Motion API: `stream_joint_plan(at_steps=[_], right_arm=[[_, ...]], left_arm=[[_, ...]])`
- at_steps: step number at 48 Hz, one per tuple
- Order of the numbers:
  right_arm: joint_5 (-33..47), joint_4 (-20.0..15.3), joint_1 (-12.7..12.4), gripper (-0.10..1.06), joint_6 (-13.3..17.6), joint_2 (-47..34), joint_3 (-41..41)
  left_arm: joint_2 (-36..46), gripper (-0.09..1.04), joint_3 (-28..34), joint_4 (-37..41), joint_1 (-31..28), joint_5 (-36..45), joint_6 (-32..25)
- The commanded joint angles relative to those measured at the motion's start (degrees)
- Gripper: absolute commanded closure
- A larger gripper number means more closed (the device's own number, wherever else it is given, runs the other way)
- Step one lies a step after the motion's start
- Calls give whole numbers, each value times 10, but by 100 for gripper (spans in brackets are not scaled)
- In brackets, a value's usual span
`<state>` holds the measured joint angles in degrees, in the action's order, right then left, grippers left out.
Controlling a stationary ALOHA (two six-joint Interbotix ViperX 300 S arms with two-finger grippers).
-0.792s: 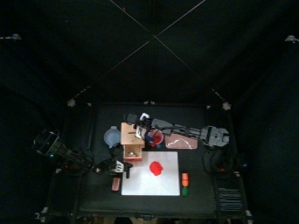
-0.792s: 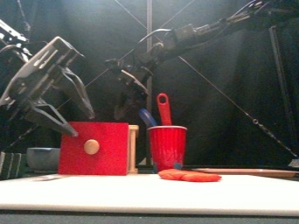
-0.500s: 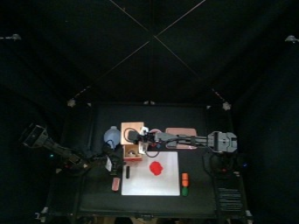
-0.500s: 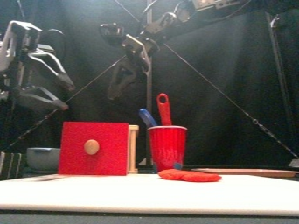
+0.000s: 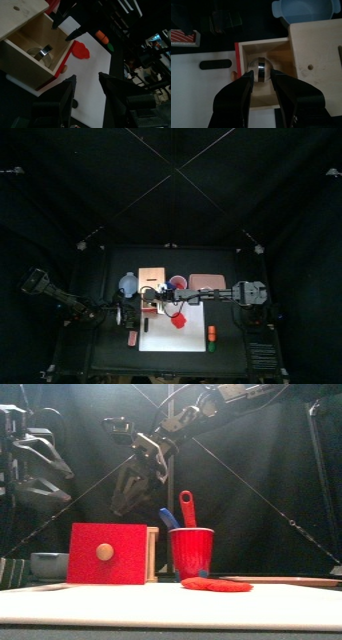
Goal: Get the cutter from the drawer then cut the dough then place the extra dough in the bowl
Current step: Place the cutter on the board
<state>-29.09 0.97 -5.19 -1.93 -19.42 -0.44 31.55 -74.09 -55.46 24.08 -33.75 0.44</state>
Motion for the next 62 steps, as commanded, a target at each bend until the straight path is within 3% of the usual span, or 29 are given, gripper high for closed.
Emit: stream_joint_plan(at_steps=[1,18,26,30,40,50,62], right_arm=[[4,-1,1,24,0,8,18],[3,4,-3,27,-2,-27,33],[1,5,-4,44,-1,-32,32],[0,9,-4,44,-1,-23,39],[-11,29,-5,44,-1,35,40],[-13,27,-4,44,-1,114,11],[-14,-10,22,44,1,278,-145]], left_arm=[[1,14,5,2,-2,-3,-1],[1,14,1,1,-3,-3,0],[1,14,0,1,-3,-2,0],[1,14,0,1,-3,-2,0],[1,14,-1,1,-3,-3,0],[1,14,0,1,-3,-3,1],[1,14,-1,1,-10,-2,0]])
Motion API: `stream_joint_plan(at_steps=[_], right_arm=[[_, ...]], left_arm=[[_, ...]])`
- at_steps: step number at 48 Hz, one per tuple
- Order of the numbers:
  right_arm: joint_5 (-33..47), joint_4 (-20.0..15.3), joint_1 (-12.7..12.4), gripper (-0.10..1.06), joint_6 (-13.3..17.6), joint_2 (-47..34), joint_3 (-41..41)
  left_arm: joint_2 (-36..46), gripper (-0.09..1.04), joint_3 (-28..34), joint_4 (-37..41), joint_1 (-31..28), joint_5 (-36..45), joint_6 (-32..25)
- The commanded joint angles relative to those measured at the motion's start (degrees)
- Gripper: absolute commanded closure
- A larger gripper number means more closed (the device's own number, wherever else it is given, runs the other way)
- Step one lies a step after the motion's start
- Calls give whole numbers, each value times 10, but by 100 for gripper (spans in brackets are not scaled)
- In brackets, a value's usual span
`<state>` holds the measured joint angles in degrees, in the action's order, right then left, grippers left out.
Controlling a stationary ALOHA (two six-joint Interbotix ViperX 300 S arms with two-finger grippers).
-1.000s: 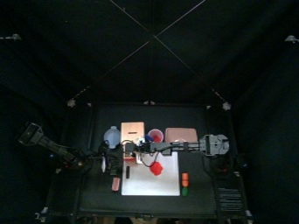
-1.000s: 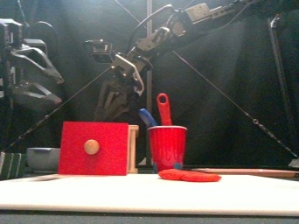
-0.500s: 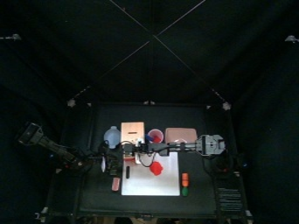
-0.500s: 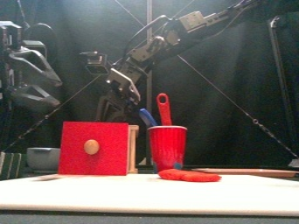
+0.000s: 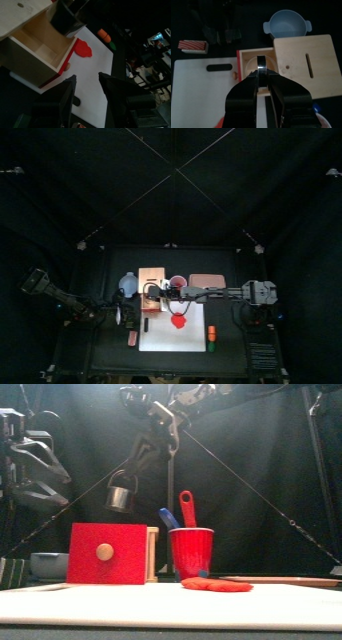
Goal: Get the cutter from the drawer then cut the dough then place the extra dough in the bowl
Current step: Place the cutter on the board
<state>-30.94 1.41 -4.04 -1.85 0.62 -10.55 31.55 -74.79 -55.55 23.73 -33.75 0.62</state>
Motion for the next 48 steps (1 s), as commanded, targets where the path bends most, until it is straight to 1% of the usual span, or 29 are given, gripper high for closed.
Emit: stream_joint_plan(at_steps=[1,3,6,9,13,16,21,26,31,37,40,48], right_arm=[[4,-18,15,44,0,91,-61],[7,-28,23,44,0,122,-100],[17,-46,28,44,1,156,-157],[31,-64,28,44,1,181,-211],[72,-88,26,44,0,204,-279],[97,-95,25,44,0,211,-318],[124,-96,20,44,1,208,-366],[142,-96,5,44,1,193,-391],[150,-96,-21,44,1,180,-404],[178,-97,-33,43,1,157,-408],[183,-99,-34,38,1,150,-408],[181,-110,-33,20,1,153,-410]], left_arm=[[1,14,7,2,-8,-2,-2],[2,14,7,2,-12,-2,-2],[2,14,8,3,-18,-3,-2],[2,14,10,3,-25,-2,-2],[4,14,11,3,-33,-3,-2],[7,14,11,4,-41,-2,-2],[13,14,14,4,-53,-3,-2],[18,14,15,7,-61,-3,-4],[18,14,16,11,-69,-2,-2],[18,14,16,11,-73,-3,-2],[18,14,16,11,-75,-3,-2],[18,14,16,11,-76,-2,-3]])
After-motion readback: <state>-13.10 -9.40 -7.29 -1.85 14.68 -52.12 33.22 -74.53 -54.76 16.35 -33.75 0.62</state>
